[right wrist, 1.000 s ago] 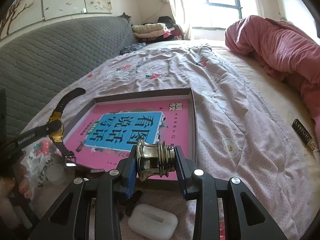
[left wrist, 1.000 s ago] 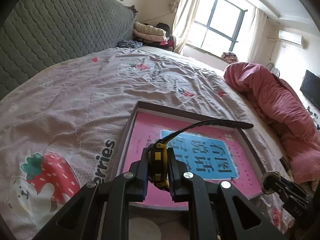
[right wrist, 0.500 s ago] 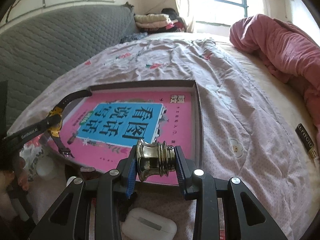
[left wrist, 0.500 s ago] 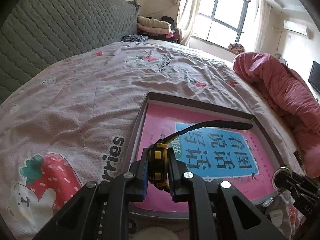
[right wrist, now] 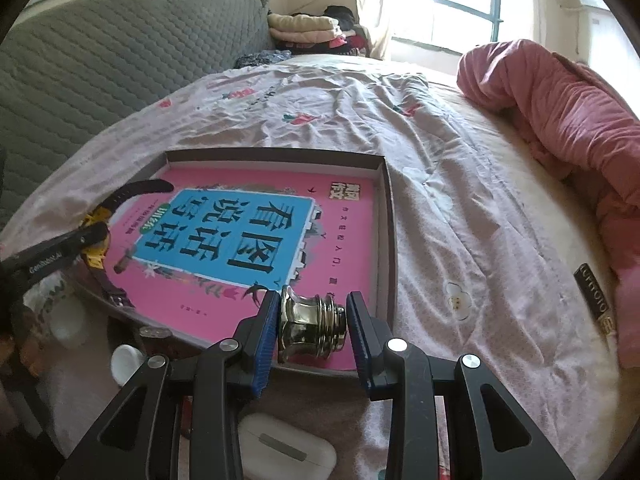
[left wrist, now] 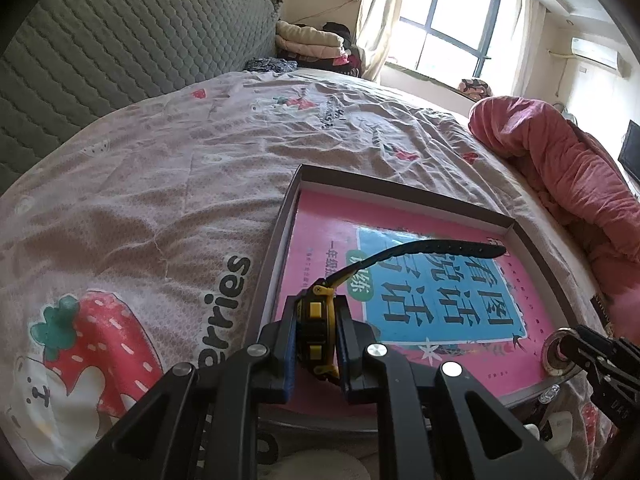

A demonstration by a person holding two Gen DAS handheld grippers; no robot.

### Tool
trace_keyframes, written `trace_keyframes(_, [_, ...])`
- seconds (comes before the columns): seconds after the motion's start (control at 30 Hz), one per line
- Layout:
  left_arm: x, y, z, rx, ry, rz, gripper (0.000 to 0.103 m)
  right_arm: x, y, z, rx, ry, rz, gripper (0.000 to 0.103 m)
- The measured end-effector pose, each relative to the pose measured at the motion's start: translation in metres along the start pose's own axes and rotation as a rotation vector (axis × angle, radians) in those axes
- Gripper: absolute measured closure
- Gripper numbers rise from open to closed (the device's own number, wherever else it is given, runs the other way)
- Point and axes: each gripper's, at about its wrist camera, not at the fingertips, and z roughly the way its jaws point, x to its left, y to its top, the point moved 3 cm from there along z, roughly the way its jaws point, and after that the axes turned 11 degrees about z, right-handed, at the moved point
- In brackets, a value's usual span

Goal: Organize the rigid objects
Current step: 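Open the left gripper to drop the watch on the book while the right gripper releases the knob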

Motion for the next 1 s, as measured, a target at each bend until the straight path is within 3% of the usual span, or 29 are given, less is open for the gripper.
trace_keyframes(0.33, [-0.0005,-0.0009,0.0011,0.012,0.011,0.020,0.086,-0.0031,-0.0038,0.0000,-0.008,-0.067,-0.030,0.068])
trace_keyframes(0.5, [-0.0002,-0.0009,0.0006,0.031,0.026,0.033,0.086,-0.0009,-0.0057,0.0005,-0.005,-0.054,-0.040,0.061])
trace_keyframes(1.0, [-0.0038,-0.0034,0.0004,0.051,0.023,0.065,0.084,-0.0030,-0.0028,-0.0016,-0.017,-0.035,-0.014,0.059])
